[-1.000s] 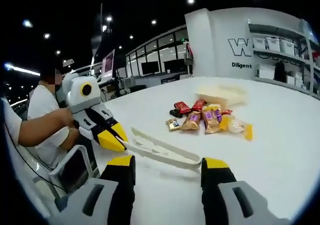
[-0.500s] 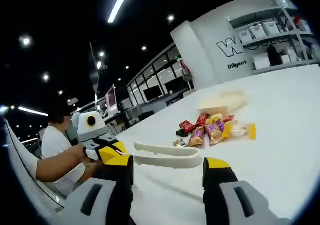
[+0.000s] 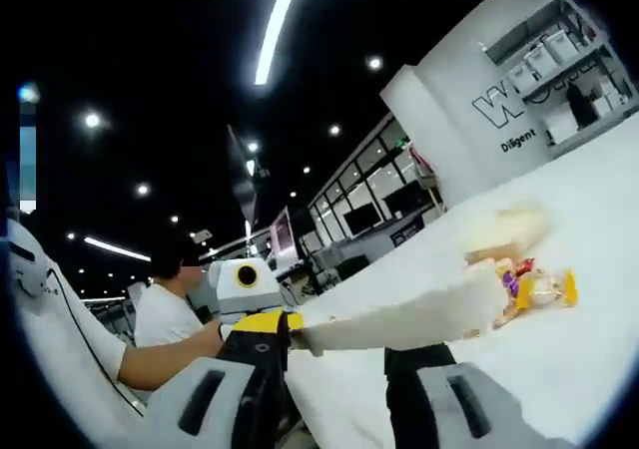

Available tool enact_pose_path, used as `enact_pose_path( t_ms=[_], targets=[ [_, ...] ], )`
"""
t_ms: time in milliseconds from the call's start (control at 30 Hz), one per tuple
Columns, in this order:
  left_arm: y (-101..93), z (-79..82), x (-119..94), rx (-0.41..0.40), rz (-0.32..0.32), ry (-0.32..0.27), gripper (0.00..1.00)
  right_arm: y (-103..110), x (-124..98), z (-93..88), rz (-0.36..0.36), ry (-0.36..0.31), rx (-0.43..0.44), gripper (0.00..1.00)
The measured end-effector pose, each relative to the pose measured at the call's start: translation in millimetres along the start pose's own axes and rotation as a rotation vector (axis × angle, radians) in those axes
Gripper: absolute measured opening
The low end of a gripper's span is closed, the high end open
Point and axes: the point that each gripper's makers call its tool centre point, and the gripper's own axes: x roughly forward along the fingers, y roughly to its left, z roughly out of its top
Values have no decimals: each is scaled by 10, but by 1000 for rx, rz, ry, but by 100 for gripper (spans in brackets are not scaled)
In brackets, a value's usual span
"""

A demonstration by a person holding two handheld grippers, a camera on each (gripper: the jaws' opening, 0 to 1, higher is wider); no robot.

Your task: Place the target food into the container with the food tongs after gripping and lifting it, then release it inside without dropping or visibly crushing the food.

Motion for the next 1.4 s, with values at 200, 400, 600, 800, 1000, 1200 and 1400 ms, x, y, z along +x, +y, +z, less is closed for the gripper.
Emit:
enact_pose_path(
  t_ms=[200, 400, 600, 800, 1000, 1200, 1400],
  targets=[
    [-136, 102, 15, -23, -60, -29, 2, 163, -26, 138, 63, -64, 75, 24],
    [-170, 56, 76, 2, -59, 25, 2, 192, -58, 158, 44, -38, 79, 20],
    [-250, 47, 114, -7, -96, 40, 2, 312, -40, 247, 41, -33, 16, 19],
    [-398, 152, 140, -10, -139, -18, 2, 503, 66, 395, 92, -40, -36, 21],
    [-456, 138, 89, 34, -138, 9, 2, 533, 53, 333, 118, -14, -1, 24],
    [-453, 140, 76, 46, -149, 24, 2, 545, 108, 214, 124, 18, 19, 25],
    [-457, 190, 69, 59, -158, 12, 2, 563, 138, 196, 140, 25, 43, 27]
  ],
)
